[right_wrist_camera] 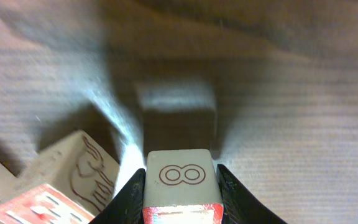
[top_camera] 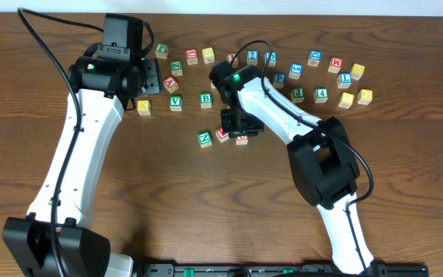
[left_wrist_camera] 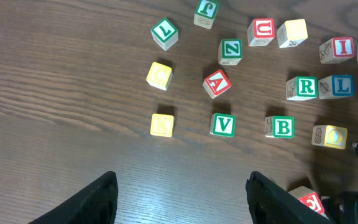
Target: Spell out NEURIPS
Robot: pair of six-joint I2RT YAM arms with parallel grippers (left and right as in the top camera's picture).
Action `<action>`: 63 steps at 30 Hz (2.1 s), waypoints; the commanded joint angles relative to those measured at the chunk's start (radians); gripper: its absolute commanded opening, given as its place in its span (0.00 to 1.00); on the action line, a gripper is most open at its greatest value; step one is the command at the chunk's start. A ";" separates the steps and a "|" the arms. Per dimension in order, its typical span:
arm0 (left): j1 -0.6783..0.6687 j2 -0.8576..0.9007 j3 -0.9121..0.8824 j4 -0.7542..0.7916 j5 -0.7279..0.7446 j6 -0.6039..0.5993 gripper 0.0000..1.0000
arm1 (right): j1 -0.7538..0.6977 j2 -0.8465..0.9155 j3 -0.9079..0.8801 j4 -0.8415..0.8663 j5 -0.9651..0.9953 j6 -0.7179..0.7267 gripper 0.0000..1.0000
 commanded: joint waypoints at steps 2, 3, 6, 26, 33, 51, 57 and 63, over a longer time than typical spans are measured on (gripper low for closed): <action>-0.001 0.011 -0.014 0.000 -0.003 -0.012 0.65 | -0.009 -0.028 -0.002 0.019 0.031 -0.004 0.29; -0.001 0.011 -0.014 0.000 -0.003 -0.012 0.65 | -0.010 -0.028 -0.002 0.016 0.031 -0.004 0.29; -0.001 0.011 -0.014 0.000 -0.003 -0.012 0.65 | -0.010 -0.028 -0.002 0.003 0.035 -0.004 0.30; -0.001 0.011 -0.014 0.010 -0.003 -0.012 0.65 | -0.016 -0.029 0.188 -0.145 0.042 -0.060 0.56; -0.001 0.011 -0.014 0.001 -0.002 -0.007 0.65 | -0.024 -0.029 0.281 -0.206 0.031 -0.107 0.62; -0.045 0.083 -0.016 -0.025 0.076 0.065 0.65 | -0.182 -0.031 0.333 -0.280 -0.034 -0.185 0.62; -0.097 0.171 -0.016 -0.047 0.077 0.184 0.65 | -0.254 -0.031 0.333 -0.288 -0.033 -0.203 0.65; -0.130 0.250 -0.016 -0.071 0.178 0.365 0.65 | -0.296 -0.031 0.333 -0.285 -0.032 -0.203 0.70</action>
